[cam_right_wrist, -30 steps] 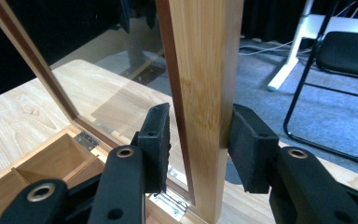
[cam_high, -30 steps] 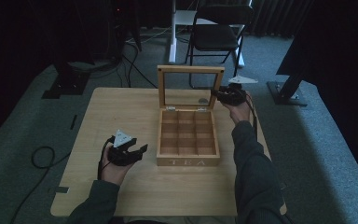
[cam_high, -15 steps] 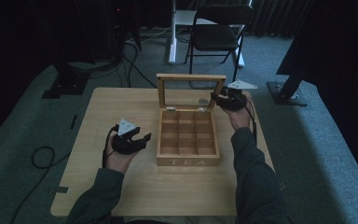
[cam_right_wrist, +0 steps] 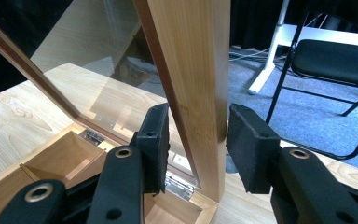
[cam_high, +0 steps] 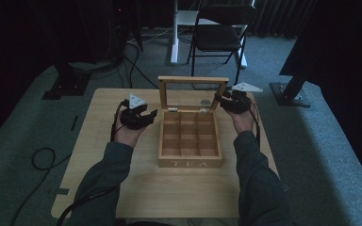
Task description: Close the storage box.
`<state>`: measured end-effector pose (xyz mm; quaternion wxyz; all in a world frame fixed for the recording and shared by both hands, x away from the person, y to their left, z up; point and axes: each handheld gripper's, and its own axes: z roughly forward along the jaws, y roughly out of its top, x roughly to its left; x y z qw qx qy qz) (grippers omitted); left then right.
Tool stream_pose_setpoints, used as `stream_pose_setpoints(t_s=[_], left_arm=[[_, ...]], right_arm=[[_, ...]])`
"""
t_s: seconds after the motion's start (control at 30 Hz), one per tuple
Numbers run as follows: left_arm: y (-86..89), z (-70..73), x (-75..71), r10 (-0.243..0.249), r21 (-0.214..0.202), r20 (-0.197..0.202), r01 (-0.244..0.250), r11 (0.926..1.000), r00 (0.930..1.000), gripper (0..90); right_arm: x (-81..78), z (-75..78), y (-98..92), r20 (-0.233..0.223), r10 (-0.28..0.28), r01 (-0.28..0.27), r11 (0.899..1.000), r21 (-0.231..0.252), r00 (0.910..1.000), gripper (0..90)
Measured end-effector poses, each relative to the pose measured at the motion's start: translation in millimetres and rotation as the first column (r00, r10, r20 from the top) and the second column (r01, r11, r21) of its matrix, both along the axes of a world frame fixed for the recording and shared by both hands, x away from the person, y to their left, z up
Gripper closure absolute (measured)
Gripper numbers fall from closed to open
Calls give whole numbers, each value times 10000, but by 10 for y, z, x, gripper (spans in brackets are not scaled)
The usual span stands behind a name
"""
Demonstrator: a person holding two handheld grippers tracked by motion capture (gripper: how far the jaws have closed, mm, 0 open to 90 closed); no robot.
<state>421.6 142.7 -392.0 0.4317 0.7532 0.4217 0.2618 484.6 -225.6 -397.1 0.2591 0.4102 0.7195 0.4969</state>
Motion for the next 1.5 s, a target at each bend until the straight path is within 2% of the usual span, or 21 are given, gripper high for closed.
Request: stream_pose_setpoints(t_s=[0.17, 0.2, 0.3, 0.47, 0.57, 0.63, 0.7, 0.93, 1.13, 1.3, 1.5], left_arm=[[-112, 129, 131, -24, 93, 269, 22, 10000, 9996, 617], [-130, 143, 156, 10, 67, 301, -12, 10000, 9995, 624], [-173, 178, 202, 81, 29, 321, -82, 10000, 9995, 644], [-224, 238, 251, 117, 59, 324, -119, 9999, 9994, 697], [-227, 260, 275, 45, 106, 265, -48, 9999, 9996, 747], [-233, 264, 277, 8, 101, 216, -10, 9999, 9998, 763], [-244, 265, 272, 5, 73, 208, -7, 10000, 9998, 775], [-245, 282, 242, -4, 85, 248, 2, 10000, 9997, 776], [-233, 273, 214, -77, 111, 275, 74, 9999, 9996, 782], [-227, 260, 188, -109, 130, 281, 106, 9999, 9995, 786], [-219, 241, 161, -90, -72, 250, 92, 9999, 9996, 788]], right_arm=[[-36, -5, 6, -22, -12, 12, 10000, -84, 10000, 588], [-38, -10, 16, -79, -7, 4, 9996, -279, 10000, 587], [-58, -6, 39, -117, -19, 12, 9981, -609, 9999, 585], [-92, 28, 40, -25, 23, -25, 9973, -730, 10000, 588], [-118, 38, 49, 42, 66, -61, 9947, -1026, 10000, 592], [-144, 41, 45, 135, 16, -2, 9943, -1065, 9999, 610], [-162, 49, 26, 145, -5, 18, 9960, -894, 9999, 613], [-258, 72, -17, 271, 71, -46, 9957, -928, 9996, 657], [-325, 115, -65, 429, 138, -105, 9971, -760, 9990, 689], [-377, 142, -75, 517, 212, -168, 9963, -838, 9984, 713], [-429, 162, -84, 587, 216, -159, 9953, -954, 9980, 736]])
